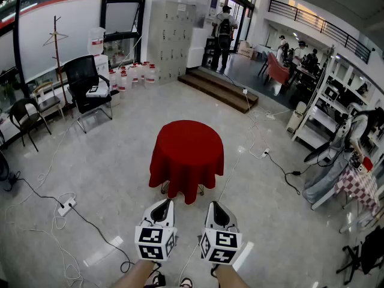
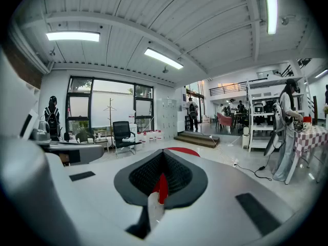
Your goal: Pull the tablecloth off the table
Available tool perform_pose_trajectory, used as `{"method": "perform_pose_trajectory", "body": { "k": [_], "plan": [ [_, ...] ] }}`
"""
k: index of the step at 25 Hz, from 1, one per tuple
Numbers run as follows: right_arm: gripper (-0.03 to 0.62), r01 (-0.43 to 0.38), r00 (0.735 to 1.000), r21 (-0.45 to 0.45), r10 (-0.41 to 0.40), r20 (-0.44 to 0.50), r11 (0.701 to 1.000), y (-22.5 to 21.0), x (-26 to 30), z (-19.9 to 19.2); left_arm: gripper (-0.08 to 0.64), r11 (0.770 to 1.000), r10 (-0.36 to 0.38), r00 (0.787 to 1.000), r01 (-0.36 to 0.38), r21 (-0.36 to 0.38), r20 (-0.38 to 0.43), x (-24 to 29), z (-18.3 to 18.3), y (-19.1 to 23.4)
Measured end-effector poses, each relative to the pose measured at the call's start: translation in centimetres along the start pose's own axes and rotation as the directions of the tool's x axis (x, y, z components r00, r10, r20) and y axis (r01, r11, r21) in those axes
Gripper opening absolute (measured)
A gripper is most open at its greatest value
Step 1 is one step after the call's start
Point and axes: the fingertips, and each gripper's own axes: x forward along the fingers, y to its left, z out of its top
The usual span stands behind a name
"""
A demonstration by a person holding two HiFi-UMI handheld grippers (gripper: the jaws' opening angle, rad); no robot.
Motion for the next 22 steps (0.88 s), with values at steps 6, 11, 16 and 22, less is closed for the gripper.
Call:
{"method": "perform_pose_trajectory", "body": {
  "k": [6,11,16,22],
  "plan": [
    [0.025,0.004,1.0,-0.009,-0.004,0.003,1.0,1.3,0.3,0.1,0.017,1.0,-0.006,1.0,0.006,-0.004,0.006,-0.3,0.1,1.3],
    [0.025,0.008,1.0,0.005,-0.008,0.002,1.0,1.9,0.4,0.2,0.017,1.0,-0.02,1.0,0.02,-0.001,0.002,-0.5,0.3,1.8],
    [0.025,0.023,1.0,0.038,-0.023,-0.001,0.999,2.7,0.7,0.3,0.017,0.999,-0.036,0.999,0.036,0.014,-0.001,-0.7,0.7,2.8],
    [0.025,0.046,0.999,0.035,-0.046,-0.004,0.998,3.7,1.0,-0.4,0.017,0.999,-0.042,0.999,0.042,-0.005,-0.012,-0.8,0.2,4.8]
  ]
}}
